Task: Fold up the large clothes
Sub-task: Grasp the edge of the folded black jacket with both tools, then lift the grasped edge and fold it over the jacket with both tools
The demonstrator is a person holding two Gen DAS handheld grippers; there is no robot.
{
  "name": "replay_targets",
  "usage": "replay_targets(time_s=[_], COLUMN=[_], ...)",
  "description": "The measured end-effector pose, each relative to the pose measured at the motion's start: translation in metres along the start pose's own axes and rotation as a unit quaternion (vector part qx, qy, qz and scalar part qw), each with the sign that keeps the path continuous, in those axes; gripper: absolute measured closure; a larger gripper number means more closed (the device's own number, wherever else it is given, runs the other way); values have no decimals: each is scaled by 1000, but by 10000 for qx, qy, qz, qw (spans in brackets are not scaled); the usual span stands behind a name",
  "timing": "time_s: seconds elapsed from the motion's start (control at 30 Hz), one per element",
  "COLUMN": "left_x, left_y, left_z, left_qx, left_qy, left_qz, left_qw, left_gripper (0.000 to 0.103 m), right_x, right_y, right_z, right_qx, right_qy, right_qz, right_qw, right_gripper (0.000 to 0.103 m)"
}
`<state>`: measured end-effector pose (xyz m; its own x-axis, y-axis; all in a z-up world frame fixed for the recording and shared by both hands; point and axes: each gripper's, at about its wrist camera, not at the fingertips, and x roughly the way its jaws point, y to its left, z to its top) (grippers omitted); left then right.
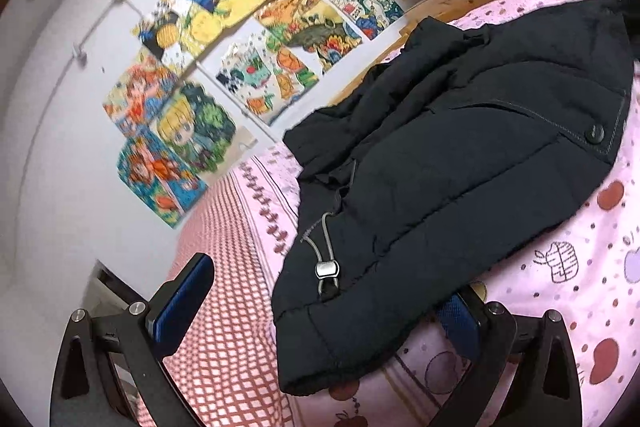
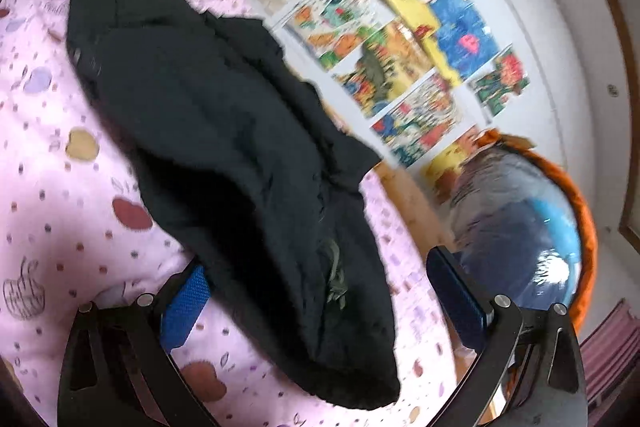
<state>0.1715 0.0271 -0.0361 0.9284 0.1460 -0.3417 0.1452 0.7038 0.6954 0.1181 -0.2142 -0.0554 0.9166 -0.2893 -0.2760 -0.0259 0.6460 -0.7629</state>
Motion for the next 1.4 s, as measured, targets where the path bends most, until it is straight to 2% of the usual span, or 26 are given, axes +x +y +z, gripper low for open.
replay_targets(time_s=[0.13,0.2,0.3,0.37,0.4,0.47,0.53,0.63,0.73,0.9,1.0,1.1,1.3,1.4], left_x=[-4,-6,-12,-12,-10,-7,-5,-8,-12,-19,-31,-50,-89,-111], left_y=[-3,-4,-9,-13,-14,-15,-13,-2,18,40,50,59,73,80], left_z=[2,3,5,7,9,13,19,32,41,48,50,47,38,34], left_qx=[-14,-24,9,41,47,-22,-145,-380,-878,-1370,-1665,-1812,-2014,-2132], left_qy=[-97,-155,-277,-273,-196,-22,52,-36,-136,-185,-262,-418,-634,-747], left_qz=[-54,-129,-279,-377,-412,-421,-434,-350,-437,-420,-446,-465,-475,-512], left_qw=[9999,9998,9992,9989,9989,9991,9989,9987,9951,9895,9847,9815,9763,9728], left_gripper=[9,17,33,48,53,77,88,91,94,95,96,96,97,97], right_x=[-6,-6,1,7,9,12,16,24,34,38,31,14,-38,-65], right_y=[-1,-2,-10,-17,-20,-30,-44,-62,-79,-100,-105,-109,-114,-118], right_z=[4,2,-2,-4,-5,-4,-3,-3,-7,-16,-18,-21,-20,-23], right_qx=[299,462,698,928,1031,1425,1876,2399,2863,3397,3510,3483,3262,3310], right_qy=[4,7,-35,-21,-17,19,17,-63,-187,-507,-656,-844,-1200,-1367], right_qz=[362,598,819,992,1062,1194,1331,1468,1620,1669,1578,1432,1225,1163], right_qw=[9989,9971,9942,9907,9890,9826,9732,9596,9442,9242,9207,9225,9296,9264], right_gripper=[43,53,58,69,76,80,85,90,93,93,94,95,97,98])
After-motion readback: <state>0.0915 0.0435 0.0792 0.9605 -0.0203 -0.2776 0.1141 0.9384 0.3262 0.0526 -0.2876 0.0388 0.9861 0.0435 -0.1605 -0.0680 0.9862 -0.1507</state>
